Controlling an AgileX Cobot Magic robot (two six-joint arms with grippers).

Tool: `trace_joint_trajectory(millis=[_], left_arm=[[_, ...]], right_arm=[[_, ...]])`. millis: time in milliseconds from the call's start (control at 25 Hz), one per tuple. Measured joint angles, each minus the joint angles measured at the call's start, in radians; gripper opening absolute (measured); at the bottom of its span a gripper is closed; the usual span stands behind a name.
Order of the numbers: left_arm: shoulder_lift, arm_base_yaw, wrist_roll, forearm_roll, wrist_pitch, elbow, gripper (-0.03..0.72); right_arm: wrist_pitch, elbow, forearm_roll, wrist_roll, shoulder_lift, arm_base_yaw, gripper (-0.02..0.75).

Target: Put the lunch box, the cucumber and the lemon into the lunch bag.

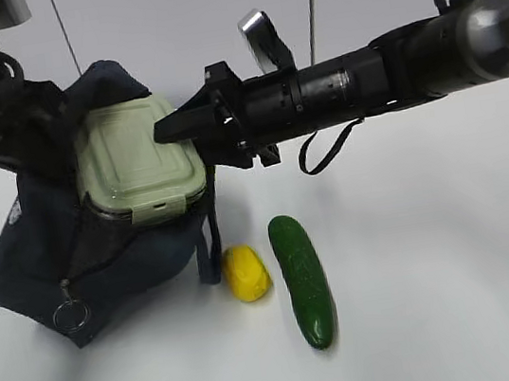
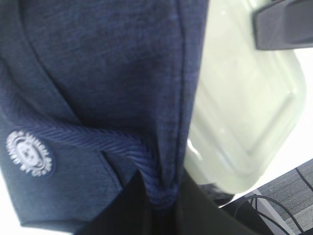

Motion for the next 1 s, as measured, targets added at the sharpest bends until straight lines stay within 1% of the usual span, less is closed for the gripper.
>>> trace_joint_trajectory(millis=[480,760,1000], left_arm=[[0.0,-0.001,0.014,-0.023,0.016,0.0,0.001],[0.0,-0.001,0.031,-0.052,0.018,0.0,0.001],[0.0,-0.001,0.035,-0.056,0.018,0.0,0.0]], right_arm=[[-0.146,-0.008,-0.008,0.0,0.0,0.056,0.383],[-0.254,-0.008,-0.004,-0.021,0.0,0.106,0.383],[-0.322,-0.008,0.058,-0.064,0.0,0.133,0.382]])
